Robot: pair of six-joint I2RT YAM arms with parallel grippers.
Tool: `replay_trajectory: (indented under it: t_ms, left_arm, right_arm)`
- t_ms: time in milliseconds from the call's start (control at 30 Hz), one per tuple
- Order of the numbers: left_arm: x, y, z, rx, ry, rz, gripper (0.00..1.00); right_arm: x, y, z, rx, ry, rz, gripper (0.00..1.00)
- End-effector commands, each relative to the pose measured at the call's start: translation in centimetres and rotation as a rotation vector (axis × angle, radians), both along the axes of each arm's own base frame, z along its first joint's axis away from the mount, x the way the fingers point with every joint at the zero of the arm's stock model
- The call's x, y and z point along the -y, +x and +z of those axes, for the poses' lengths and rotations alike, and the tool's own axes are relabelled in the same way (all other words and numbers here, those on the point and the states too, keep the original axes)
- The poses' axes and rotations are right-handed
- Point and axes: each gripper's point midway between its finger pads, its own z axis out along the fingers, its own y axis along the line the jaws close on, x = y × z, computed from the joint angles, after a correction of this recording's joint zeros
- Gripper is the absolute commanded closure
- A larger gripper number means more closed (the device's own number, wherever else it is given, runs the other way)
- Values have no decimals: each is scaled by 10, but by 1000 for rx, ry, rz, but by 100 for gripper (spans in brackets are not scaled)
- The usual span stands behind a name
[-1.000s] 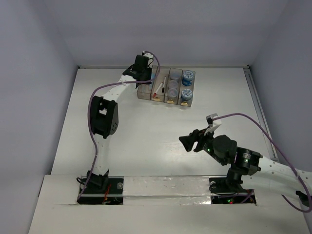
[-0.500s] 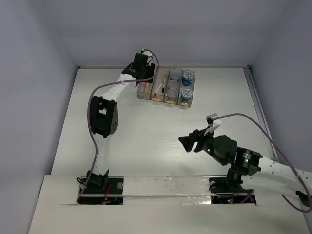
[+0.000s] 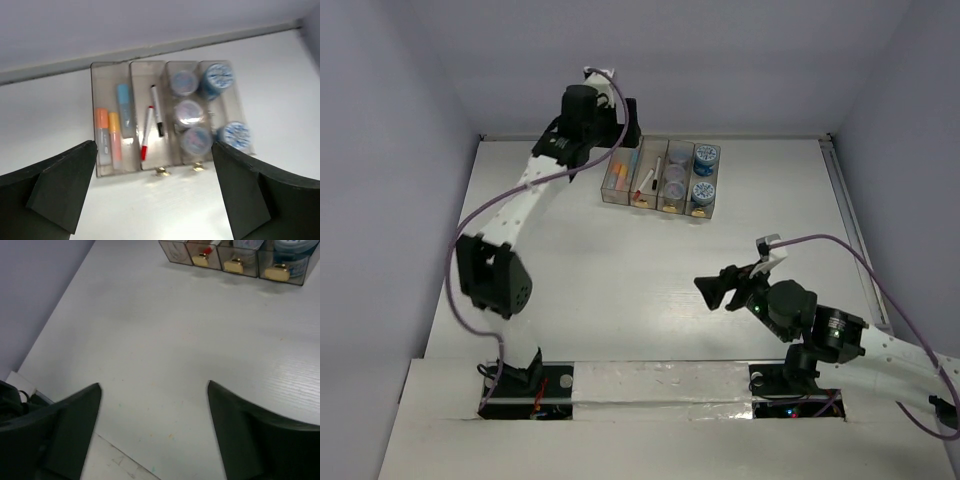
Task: Sort the stationery into containers
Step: Place the pen in the storage box, then reset both arms
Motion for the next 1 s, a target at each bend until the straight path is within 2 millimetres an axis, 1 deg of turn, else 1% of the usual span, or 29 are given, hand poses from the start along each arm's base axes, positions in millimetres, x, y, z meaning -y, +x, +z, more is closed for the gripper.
replay_trajectory:
  t_ms: [0,33,67,100,133,167,200,233,267,300,333,367,433,467,500,533,567,600,633,667,700,767,800,900,933,967]
  left_arm:
    - [4,-74,121,234,-186,-100,1]
    - [0,-85,129,253,-197,-106,1]
    - [-6,-96,122,244,-194,-102,1]
    - [-10,-107,132,275,-210,-104,1]
    - [-23,-135,163,355,-244,-107,1]
    - [-30,-144,155,354,-247,-88,1]
    - [-38,-156,162,382,-263,-74,1]
    - [-52,-184,190,463,-302,-65,1]
    - [-61,-195,194,485,-308,-46,1]
    - [-69,-201,187,485,-305,-17,1]
    - [-83,-225,200,532,-321,-5,1]
    - [-90,-231,191,528,-310,15,1]
    - [-104,-247,183,540,-287,44,1]
    - [-114,-266,188,573,-295,52,1]
    - [-123,-267,175,555,-277,97,1]
    - [-135,-280,170,557,-260,120,1]
    - [-141,-285,164,555,-253,140,1]
    - [-149,-285,150,536,-235,181,1]
    - [-157,-298,150,558,-247,193,1]
    - [-160,-302,146,561,-248,198,1]
    - [-159,-303,135,550,-245,193,1]
    - [-160,-311,132,558,-270,187,1]
    - [-156,-310,125,546,-269,171,1]
    - [-150,-308,118,532,-278,147,1]
    - [-149,-306,118,527,-278,144,1]
    - [-148,-306,126,536,-275,135,1]
  right_arm:
    - [21,8,34,58,22,-82,0]
    - [24,8,39,70,27,-88,0]
    - [27,9,45,83,32,-97,0]
    - [31,8,56,105,40,-97,0]
    - [35,7,62,114,45,-96,0]
    - [38,6,67,123,47,-101,0]
    - [43,6,73,128,57,-114,0]
    - [48,6,79,135,65,-122,0]
    - [54,4,86,147,89,-128,0]
    - [59,3,90,163,94,-136,0]
    - [63,2,94,174,108,-138,0]
    - [71,-1,101,191,141,-142,0]
    - [80,-4,108,213,178,-147,0]
    - [83,-5,107,221,189,-145,0]
    - [92,-9,114,243,228,-148,0]
    - [97,-11,117,253,250,-151,0]
    - [101,-13,118,261,269,-153,0]
    - [105,-13,117,267,281,-162,0]
    - [114,-16,122,282,318,-168,0]
    - [117,-17,123,286,330,-176,0]
    - [120,-16,122,290,335,-188,0]
    - [123,-16,124,293,339,-196,0]
    - [123,-15,123,291,333,-204,0]
    - [114,-10,122,280,300,-207,0]
    - [112,-10,125,280,301,-206,0]
    - [106,-7,124,273,276,-205,0]
